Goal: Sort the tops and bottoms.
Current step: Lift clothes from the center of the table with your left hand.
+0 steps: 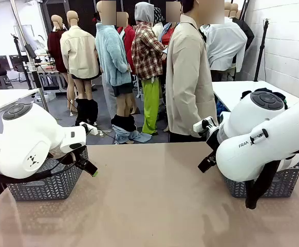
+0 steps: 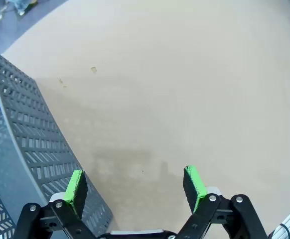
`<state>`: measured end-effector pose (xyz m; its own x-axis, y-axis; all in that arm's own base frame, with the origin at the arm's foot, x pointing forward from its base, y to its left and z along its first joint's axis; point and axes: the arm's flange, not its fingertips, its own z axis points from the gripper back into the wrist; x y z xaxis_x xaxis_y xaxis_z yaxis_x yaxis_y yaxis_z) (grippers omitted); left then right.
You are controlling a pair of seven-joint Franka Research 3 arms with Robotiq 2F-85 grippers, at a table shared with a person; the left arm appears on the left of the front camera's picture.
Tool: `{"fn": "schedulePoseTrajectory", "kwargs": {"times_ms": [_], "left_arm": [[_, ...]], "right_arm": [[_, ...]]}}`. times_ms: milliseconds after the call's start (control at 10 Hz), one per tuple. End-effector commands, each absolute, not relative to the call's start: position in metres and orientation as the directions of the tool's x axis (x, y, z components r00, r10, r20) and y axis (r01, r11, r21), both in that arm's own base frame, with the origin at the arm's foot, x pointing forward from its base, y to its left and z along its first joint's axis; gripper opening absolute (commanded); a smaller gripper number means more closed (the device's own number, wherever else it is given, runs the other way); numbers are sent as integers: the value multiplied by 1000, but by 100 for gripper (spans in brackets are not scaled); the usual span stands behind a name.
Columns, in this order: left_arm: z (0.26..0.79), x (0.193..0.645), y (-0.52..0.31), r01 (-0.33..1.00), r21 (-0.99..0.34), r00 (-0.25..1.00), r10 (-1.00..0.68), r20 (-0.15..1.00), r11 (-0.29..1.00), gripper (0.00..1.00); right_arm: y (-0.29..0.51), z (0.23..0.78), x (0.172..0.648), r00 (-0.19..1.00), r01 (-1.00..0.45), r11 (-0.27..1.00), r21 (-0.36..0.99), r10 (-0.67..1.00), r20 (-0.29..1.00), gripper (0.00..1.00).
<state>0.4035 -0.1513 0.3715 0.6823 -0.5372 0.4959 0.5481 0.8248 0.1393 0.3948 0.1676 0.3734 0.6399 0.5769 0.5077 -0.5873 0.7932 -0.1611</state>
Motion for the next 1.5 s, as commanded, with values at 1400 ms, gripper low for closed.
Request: {"fn": "schedulePoseTrajectory", "kwargs": {"times_ms": [1400], "left_arm": [[421,412,-160,549,304,549,-610,572,779,100]], "right_arm": [[183,404,402,567,-566,801,-195,550,614,100]]}}
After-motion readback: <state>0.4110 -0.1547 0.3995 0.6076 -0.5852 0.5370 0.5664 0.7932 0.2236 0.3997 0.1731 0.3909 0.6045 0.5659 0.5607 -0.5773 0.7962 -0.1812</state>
